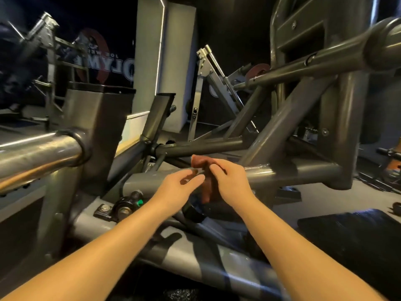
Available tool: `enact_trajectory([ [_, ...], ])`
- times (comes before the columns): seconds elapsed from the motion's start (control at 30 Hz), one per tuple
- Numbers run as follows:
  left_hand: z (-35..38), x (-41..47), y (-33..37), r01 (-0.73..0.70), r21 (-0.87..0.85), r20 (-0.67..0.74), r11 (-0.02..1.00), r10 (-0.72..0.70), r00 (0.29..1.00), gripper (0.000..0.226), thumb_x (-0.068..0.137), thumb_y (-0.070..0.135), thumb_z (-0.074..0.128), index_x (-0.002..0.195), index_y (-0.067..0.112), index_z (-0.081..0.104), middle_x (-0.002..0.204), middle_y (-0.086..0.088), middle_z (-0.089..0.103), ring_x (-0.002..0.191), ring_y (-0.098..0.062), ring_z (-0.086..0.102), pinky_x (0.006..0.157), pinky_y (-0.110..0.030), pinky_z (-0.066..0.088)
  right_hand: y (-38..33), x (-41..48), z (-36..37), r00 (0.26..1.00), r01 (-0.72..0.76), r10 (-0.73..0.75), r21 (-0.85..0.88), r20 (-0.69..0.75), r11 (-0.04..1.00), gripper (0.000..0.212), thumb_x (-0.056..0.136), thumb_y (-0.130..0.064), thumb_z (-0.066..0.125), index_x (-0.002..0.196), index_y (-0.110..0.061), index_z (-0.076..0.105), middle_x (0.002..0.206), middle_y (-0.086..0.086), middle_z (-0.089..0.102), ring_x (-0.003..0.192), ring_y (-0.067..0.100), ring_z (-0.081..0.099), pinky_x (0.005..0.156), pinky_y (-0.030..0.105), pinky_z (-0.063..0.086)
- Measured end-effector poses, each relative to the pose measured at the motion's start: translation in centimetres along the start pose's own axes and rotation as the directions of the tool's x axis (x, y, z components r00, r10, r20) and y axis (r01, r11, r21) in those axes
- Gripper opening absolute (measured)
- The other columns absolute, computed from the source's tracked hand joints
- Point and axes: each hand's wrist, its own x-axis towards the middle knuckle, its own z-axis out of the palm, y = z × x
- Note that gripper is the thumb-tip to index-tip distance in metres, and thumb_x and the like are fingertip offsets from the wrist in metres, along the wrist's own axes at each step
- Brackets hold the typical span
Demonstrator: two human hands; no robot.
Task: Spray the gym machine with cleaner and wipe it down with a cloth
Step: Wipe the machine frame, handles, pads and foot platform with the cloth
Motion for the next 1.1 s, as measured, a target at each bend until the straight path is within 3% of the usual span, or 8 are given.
enact_trajectory([
  [0.17,-0.6,-1.3,1.5,-0.01,-0.182,-0.019,0.983,0.006,1.0,0.03,0.102,0.046,0.059,0.128,0.033,0.065,0.112,0.018,0.068,0.105,0.001,0.063,0.083,-0.016,0.048,-1.2,-1.4,1.7,0.994,-0.063,0.039,0.243,0.104,0.968,0.025,0.108,-0.032,0.049,0.123,-0.036,0.069,0.115,-0.012,0.073,0.11,0.007,0.066,0.097,0.032,0.051],
  [0.33,-1.6,-1.6,1.5,0.056,-0.252,-0.158,0.966,-0.098,0.983,0.022,0.099,0.045,0.065,0.118,0.036,0.07,0.113,0.008,0.073,0.108,-0.012,0.068,0.091,-0.03,0.053,-1.2,-1.9,3.2,0.967,-0.104,0.005,0.377,0.253,0.92,0.033,0.111,-0.027,0.042,0.133,-0.034,0.066,0.125,-0.01,0.072,0.119,0.01,0.066,0.105,0.037,0.05],
  [0.5,-2.1,-1.7,1.9,0.116,-0.299,-0.204,0.947,-0.182,0.962,0.022,0.095,0.035,0.072,0.117,0.031,0.071,0.108,0.006,0.073,0.101,-0.012,0.068,0.078,-0.027,0.053,-0.8,-1.6,3.8,0.948,-0.129,0.001,0.379,0.319,0.916,0.032,0.11,-0.03,0.043,0.13,-0.036,0.067,0.125,-0.009,0.073,0.121,0.013,0.066,0.112,0.048,0.047],
  [0.7,-3.2,-0.5,1.2,0.174,-0.356,-0.23,0.918,-0.267,0.936,0.02,0.09,0.029,0.078,0.11,0.025,0.075,0.1,0.001,0.078,0.096,-0.02,0.075,0.091,-0.045,0.061,-0.6,-1.4,3.0,0.964,0.038,-0.105,0.26,0.246,0.965,0.053,0.105,-0.031,0.058,0.155,-0.034,0.041,0.141,-0.02,0.055,0.115,-0.01,0.056,0.096,0.011,0.044],
  [0.8,-5.0,1.0,0.3,0.103,-0.126,-0.38,0.987,-0.144,0.914,0.013,0.092,0.025,0.075,0.105,0.025,0.073,0.097,0.004,0.075,0.098,-0.016,0.071,0.094,-0.04,0.057,1.2,-0.9,2.9,0.992,0.124,-0.118,-0.275,0.037,0.953,0.05,0.106,-0.033,0.054,0.155,-0.031,0.044,0.16,-0.002,0.043,0.15,0.018,0.033,0.125,0.039,0.023],
  [0.87,-6.2,1.8,-0.7,0.067,0.166,-0.435,0.984,0.011,0.9,0.015,0.095,0.026,0.069,0.109,0.03,0.071,0.102,0.007,0.074,0.102,-0.017,0.069,0.098,-0.044,0.055,2.7,-0.9,3.0,0.989,0.118,-0.148,-0.653,0.009,0.748,0.05,0.107,-0.039,0.046,0.156,-0.033,0.04,0.168,0.001,0.028,0.159,0.027,0.008,0.127,0.052,0.0],
  [0.97,-7.2,2.6,-2.6,0.151,0.546,-0.405,0.824,0.103,0.908,0.028,0.1,0.021,0.061,0.126,0.029,0.066,0.122,0.006,0.071,0.116,-0.02,0.064,0.1,-0.043,0.052,4.0,-1.1,3.3,0.991,0.09,-0.132,-0.771,0.008,0.631,0.049,0.109,-0.043,0.034,0.157,-0.035,0.036,0.171,0.001,0.02,0.159,0.032,0.0,0.126,0.057,0.0],
  [1.1,-8.0,3.9,-5.4,0.221,0.688,-0.22,0.692,-0.092,0.971,0.031,0.101,0.034,0.059,0.13,0.024,0.061,0.127,-0.001,0.066,0.116,-0.026,0.062,0.097,-0.041,0.049,4.2,-1.1,3.7,0.987,0.07,-0.155,-0.777,-0.035,0.625,0.049,0.108,-0.043,0.034,0.157,-0.034,0.037,0.17,0.0,0.024,0.159,0.031,0.004,0.127,0.057,0.001],
])
